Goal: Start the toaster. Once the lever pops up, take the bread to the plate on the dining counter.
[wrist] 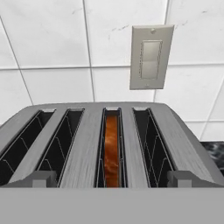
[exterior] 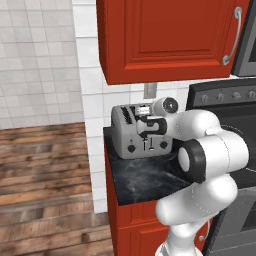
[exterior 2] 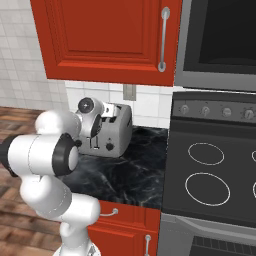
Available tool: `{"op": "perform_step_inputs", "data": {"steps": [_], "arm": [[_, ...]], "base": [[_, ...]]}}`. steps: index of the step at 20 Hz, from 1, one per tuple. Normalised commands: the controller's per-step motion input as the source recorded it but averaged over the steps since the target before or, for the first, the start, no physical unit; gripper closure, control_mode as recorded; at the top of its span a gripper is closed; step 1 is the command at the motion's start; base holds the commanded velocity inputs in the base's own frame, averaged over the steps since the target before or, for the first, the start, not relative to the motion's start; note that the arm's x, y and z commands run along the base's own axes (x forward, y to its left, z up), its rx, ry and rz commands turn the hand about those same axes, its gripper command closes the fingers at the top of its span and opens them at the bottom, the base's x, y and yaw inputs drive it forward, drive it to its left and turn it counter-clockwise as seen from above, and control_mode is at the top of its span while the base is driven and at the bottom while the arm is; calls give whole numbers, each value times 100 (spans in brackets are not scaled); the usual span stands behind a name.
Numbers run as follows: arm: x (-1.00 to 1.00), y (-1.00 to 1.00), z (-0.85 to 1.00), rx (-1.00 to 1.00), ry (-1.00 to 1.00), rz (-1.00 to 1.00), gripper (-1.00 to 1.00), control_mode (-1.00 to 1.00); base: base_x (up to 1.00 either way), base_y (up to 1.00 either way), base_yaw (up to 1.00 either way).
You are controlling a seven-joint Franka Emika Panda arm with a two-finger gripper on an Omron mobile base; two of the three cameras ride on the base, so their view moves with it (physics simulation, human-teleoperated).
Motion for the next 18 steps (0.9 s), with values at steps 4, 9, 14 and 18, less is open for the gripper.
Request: {"op": "perform_step_inputs", "data": {"steps": [4, 9, 14, 18], "arm": [[9, 0, -2, 0, 0, 0, -100, -100], [8, 0, -6, 0, 1, 0, -100, -100], [3, 0, -9, 0, 1, 0, -100, -100], [0, 0, -5, 0, 1, 0, -100, -100]], "base": [[0, 0, 0], [0, 0, 0], [0, 0, 0], [0, 0, 0]]}}
